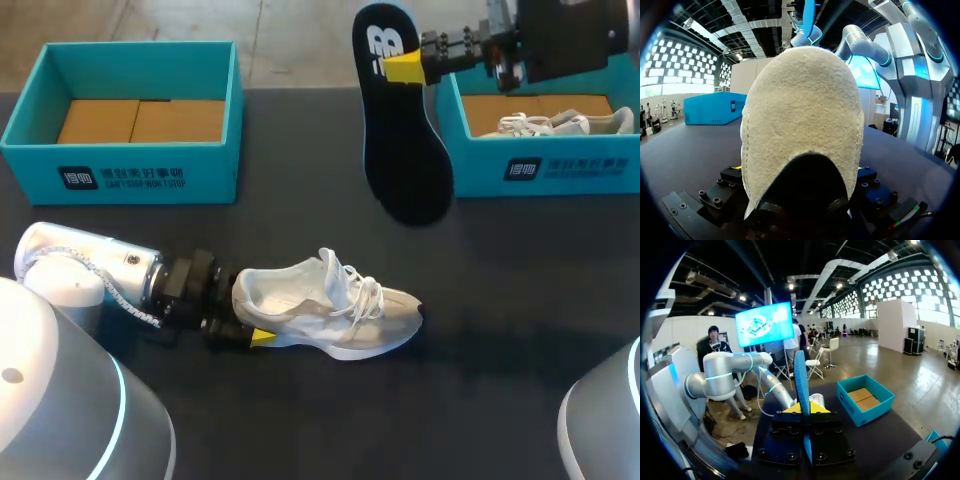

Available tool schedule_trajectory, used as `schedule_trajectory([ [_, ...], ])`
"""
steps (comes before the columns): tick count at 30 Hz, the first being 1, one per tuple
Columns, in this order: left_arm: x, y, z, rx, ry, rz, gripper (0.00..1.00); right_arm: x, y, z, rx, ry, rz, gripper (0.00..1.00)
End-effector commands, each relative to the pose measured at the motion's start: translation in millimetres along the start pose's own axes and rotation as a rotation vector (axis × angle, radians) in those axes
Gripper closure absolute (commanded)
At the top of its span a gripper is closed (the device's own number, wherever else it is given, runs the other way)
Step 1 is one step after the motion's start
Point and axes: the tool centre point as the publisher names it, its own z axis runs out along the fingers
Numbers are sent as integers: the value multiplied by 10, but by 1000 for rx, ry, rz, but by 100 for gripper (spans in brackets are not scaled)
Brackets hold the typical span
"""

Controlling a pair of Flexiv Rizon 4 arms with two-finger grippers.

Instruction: Take the shoe out of the shoebox, open the shoe tongue, remove and reinsert the insole, then place the shoe into the shoebox

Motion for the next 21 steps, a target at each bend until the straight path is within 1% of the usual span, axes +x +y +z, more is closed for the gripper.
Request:
schedule_trajectory([
  [1, -12, 40, 0, 0, -1, 0, 100, -1, -3, 15, 0, -1, 0, 100],
  [4, -12, 40, 0, 0, -1, 0, 100, -1, -3, 15, 0, -1, 0, 100],
  [5, -12, 40, 0, 0, -1, 0, 100, 15, 3, -25, -16, 5, 12, 100],
  [6, -12, 40, 0, 0, -1, 0, 100, 35, 2, -60, -7, -1, 13, 100],
  [8, -12, 40, 0, 0, -1, 0, 100, 84, 14, -130, -13, 5, 35, 100],
  [10, -12, 40, 0, 0, -1, 0, 100, 157, 40, -211, 0, 8, 63, 100],
  [13, -12, 40, 0, 0, -1, 0, 100, 240, 82, -267, 21, 23, 104, 100],
  [17, -12, 40, 0, 0, -1, 0, 100, 343, 128, -329, 26, 15, 133, 100],
  [21, -12, 40, 0, 0, -1, 0, 100, 433, 191, -400, -2, 5, 150, 100],
])
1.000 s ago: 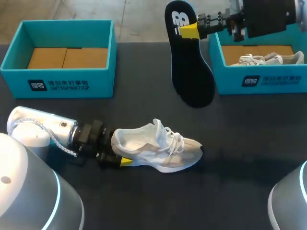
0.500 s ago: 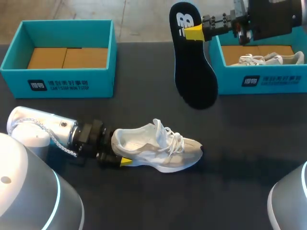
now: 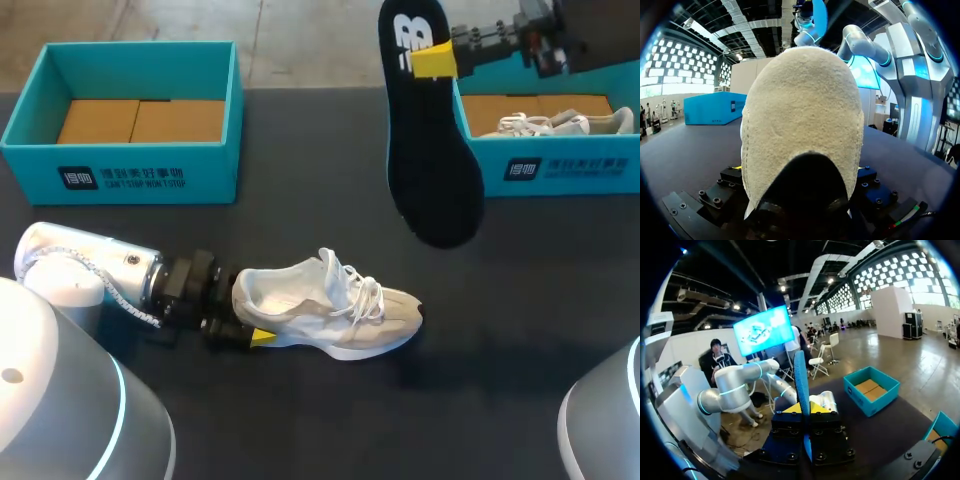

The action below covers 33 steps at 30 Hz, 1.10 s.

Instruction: Take the shoe out of the shoebox, open the shoe tongue, remove and reinsert the insole, then place the shoe into the shoebox

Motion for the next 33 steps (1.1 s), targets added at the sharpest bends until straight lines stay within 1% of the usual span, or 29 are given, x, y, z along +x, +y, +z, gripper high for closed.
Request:
schedule_trajectory([
  [1, -12, 40, 0, 0, -1, 0, 100, 141, 27, -101, -23, -19, 4, 100],
  [7, -12, 40, 0, 0, -1, 0, 100, 255, 46, -147, -54, -13, 11, 100],
  [9, -12, 40, 0, 0, -1, 0, 100, 304, -2, -132, -36, -4, 33, 100],
  [11, -12, 40, 0, 0, -1, 0, 100, 361, -92, -129, -22, 2, 71, 100],
  [27, -12, 40, 0, 0, -1, 0, 100, 361, -92, -129, -22, 2, 71, 100],
  [30, -12, 40, 0, 0, -1, 0, 100, 425, -153, -167, -40, 11, 115, 100],
  [33, -12, 40, 0, 0, -1, 0, 100, 518, -159, -196, -44, 23, 147, 100],
])
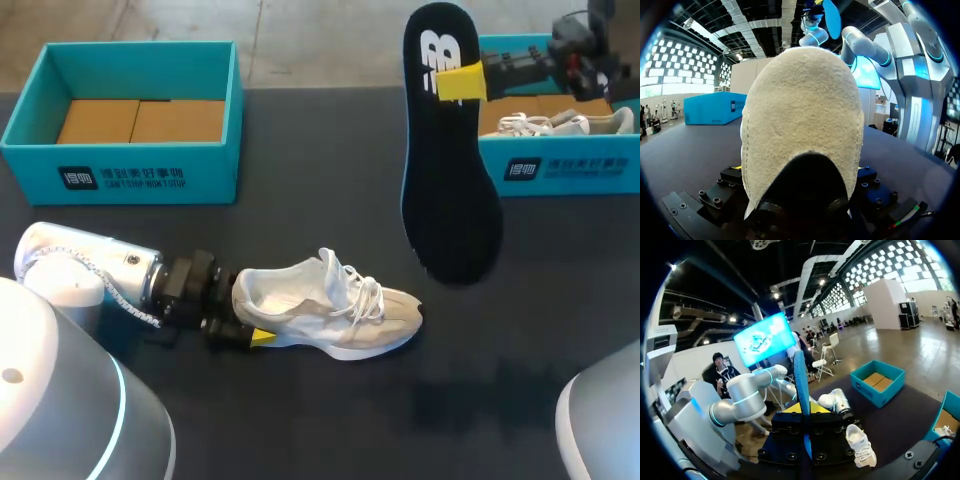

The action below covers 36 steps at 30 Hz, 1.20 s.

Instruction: Take the shoe out of the shoebox, open the shoe tongue, remove and reinsert the insole, then place the shoe into the shoebox

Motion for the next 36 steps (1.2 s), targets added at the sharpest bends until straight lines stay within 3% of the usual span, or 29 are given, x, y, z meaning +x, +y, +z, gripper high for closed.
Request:
schedule_trajectory([
  [1, -12, 40, 1, 0, -1, 0, 100, 105, -66, -37, -14, 7, 26, 100],
  [10, -12, 40, 1, 0, -1, 0, 100, 294, -101, -59, -31, 22, 49, 100],
  [23, -12, 40, 1, 0, -1, 0, 100, 463, 68, 43, -33, 19, 40, 100],
  [36, -12, 40, 1, 0, -1, 0, 100, 470, 239, 61, -14, 47, 63, 100],
])
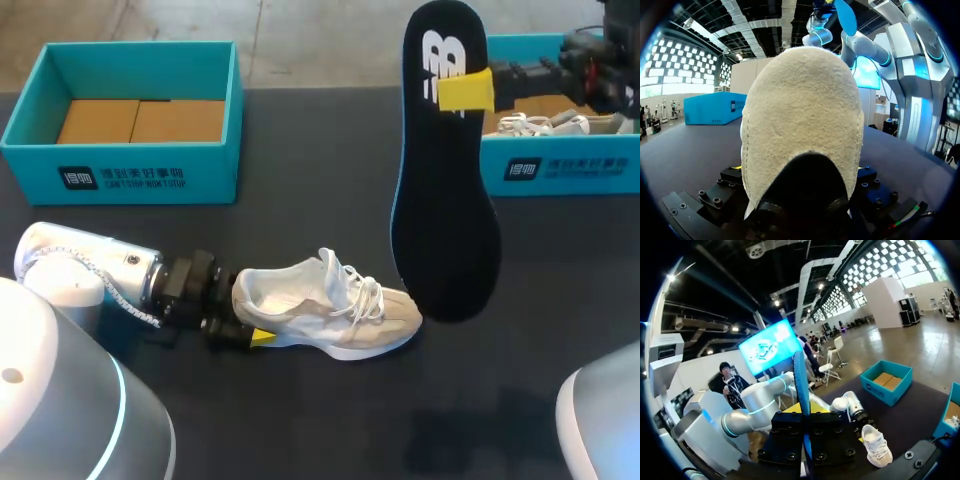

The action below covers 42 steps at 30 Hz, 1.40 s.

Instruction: Take the shoe out of the shoebox, open the shoe tongue, remove and reinsert the insole, then place the shoe into the shoebox

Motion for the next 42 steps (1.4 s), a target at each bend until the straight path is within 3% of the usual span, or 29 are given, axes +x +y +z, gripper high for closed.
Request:
schedule_trajectory([
  [1, -12, 40, 0, 0, -1, 0, 100, -46, 158, 74, 32, 2, 13, 100],
  [13, -12, 40, 0, 0, -1, 0, 100, -89, 176, 126, 0, -12, 73, 100],
  [24, -12, 40, 0, 0, -1, 0, 100, -89, 165, 144, 32, -91, 94, 100],
  [42, -13, 38, -1, -1, -3, 8, 100, -89, 163, 140, 37, -93, 92, 100],
])
